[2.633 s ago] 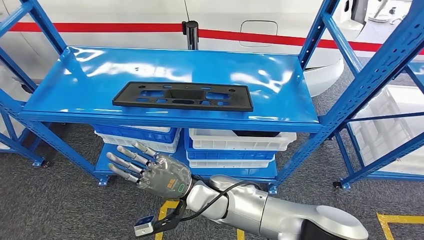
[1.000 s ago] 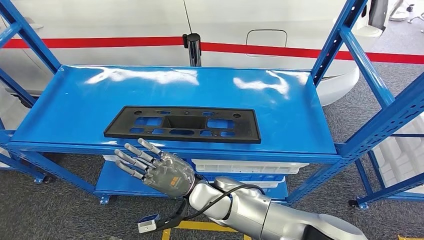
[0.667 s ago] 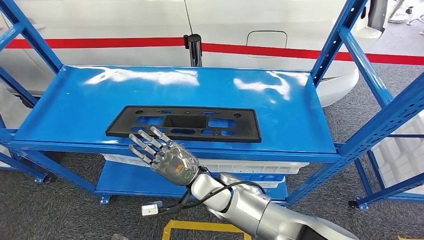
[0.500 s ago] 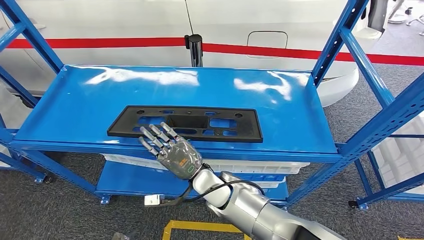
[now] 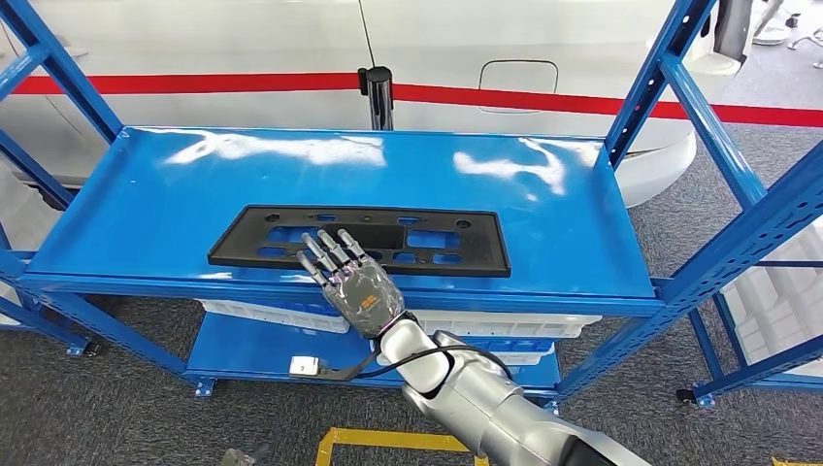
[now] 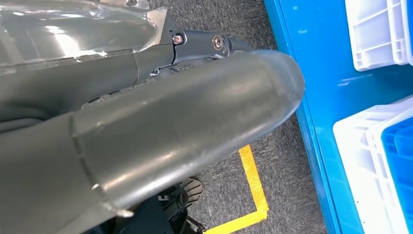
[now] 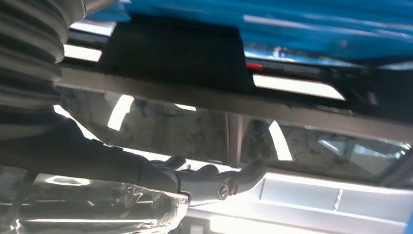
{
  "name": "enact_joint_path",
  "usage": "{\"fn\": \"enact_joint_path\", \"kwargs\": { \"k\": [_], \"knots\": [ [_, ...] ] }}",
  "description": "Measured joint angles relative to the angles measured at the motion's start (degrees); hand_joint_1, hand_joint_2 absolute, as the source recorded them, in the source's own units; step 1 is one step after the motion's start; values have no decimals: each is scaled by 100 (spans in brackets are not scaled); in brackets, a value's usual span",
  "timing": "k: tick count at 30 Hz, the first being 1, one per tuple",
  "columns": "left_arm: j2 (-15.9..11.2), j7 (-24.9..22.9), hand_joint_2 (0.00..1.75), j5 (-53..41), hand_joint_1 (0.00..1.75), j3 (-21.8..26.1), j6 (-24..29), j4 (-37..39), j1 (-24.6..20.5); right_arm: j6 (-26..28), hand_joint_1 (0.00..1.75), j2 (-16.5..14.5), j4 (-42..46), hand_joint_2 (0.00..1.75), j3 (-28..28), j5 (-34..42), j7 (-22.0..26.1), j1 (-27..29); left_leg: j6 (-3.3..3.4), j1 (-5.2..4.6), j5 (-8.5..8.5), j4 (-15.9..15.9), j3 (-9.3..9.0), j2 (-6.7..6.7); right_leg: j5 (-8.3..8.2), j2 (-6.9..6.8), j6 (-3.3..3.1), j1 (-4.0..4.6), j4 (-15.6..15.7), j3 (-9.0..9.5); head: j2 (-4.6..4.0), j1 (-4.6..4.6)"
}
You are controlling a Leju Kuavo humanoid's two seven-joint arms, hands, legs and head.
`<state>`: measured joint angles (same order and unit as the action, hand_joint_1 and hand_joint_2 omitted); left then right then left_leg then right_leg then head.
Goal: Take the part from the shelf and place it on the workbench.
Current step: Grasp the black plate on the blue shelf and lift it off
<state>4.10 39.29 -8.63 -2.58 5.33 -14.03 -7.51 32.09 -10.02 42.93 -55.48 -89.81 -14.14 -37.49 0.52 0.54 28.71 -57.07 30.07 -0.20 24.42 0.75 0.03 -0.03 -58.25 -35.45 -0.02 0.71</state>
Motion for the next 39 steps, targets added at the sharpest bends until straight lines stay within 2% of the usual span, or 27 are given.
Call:
{"fn": "enact_joint_path", "kwargs": {
  "k": [6, 15, 27, 39],
  "knots": [
    [31, -62, 0, -37, 0, 0, -3, 0, -13, 5, 0, -110, -408, 175, 193, 0, -202, -32, 0, 1, -1, 0, -1, 1, 0, 0, 0, 1, 0, 1, 0, -1],
    [66, -173, 0, -129, 0, -17, -119, 0, -37, 255, 0, -244, -682, 175, 504, 0, -245, -43, -1, 1, -1, 0, -2, 0, -1, -1, -1, 1, 0, 3, 0, -1],
    [67, -334, 0, -290, 0, -82, -211, 0, -59, 239, 0, -77, 101, 175, 565, -2, -530, 17, -1, 1, -2, -1, -14, 1, -2, 0, -2, 0, 0, 15, 0, -1],
    [67, -363, 0, -313, 0, -80, -208, 0, -79, 207, 0, -43, 180, 175, 548, -4, -562, -88, -1, 1, -1, 0, -15, 0, -2, 0, -2, 2, 0, 15, 0, -1]
  ]
}}
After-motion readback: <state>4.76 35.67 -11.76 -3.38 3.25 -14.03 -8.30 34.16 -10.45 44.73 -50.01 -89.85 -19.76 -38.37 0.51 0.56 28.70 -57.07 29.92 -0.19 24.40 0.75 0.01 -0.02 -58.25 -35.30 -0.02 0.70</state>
